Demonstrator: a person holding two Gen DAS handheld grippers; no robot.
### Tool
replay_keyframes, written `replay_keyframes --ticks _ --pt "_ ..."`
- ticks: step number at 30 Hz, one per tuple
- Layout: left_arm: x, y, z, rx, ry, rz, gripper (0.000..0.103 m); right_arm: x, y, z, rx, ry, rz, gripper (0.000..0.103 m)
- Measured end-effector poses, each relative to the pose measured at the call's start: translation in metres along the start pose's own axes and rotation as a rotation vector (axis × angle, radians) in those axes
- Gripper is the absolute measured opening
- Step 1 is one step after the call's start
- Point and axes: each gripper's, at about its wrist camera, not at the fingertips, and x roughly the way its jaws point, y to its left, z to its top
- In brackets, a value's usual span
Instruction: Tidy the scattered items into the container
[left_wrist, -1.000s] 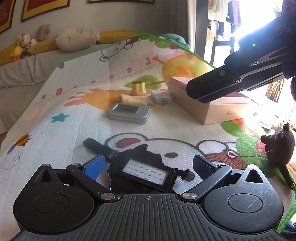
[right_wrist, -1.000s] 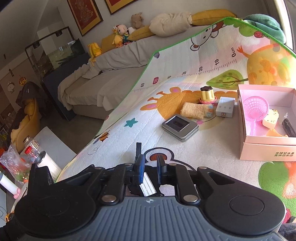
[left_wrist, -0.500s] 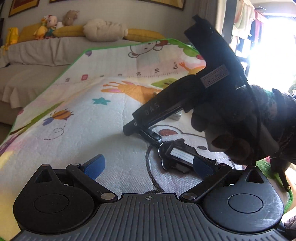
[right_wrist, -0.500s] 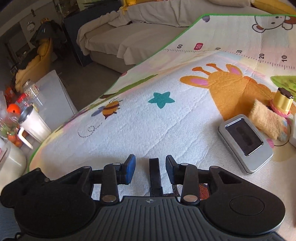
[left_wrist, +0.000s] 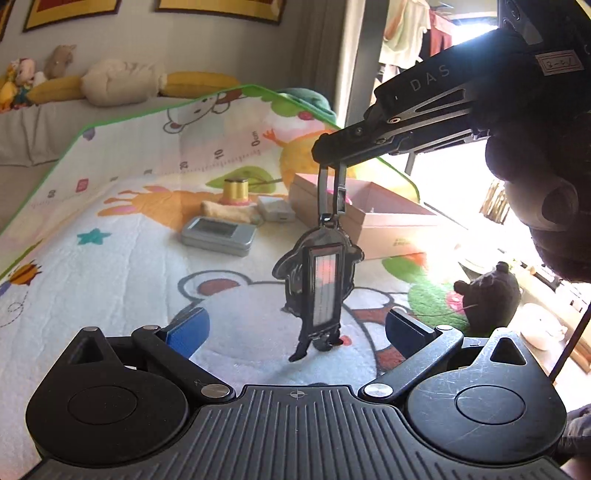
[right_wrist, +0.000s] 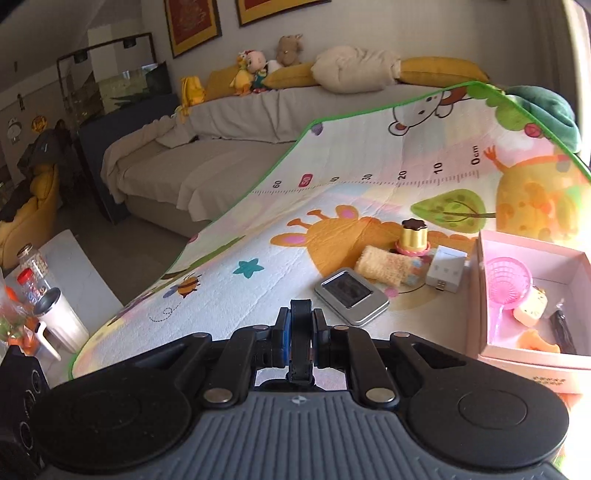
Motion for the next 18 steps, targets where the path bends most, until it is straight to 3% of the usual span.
replay_keyframes --ticks 6,12,18 --pt "0.012 -0.032 0.000 0.033 0.004 0.081 0.103 -0.022 -0.004 -0.015 0.083 -0.050 -0.070 0.010" --pt "0.005 -0.052 0.000 0.144 -0.008 -0.008 0.103 -0.026 -0.008 -0.022 0.098 -0.065 -0.039 0.011" --pt "0.026 -0.061 0.005 0.192 0.023 0.032 0.103 -0.026 -0.017 -0.025 0.119 -0.063 -0.010 0.011"
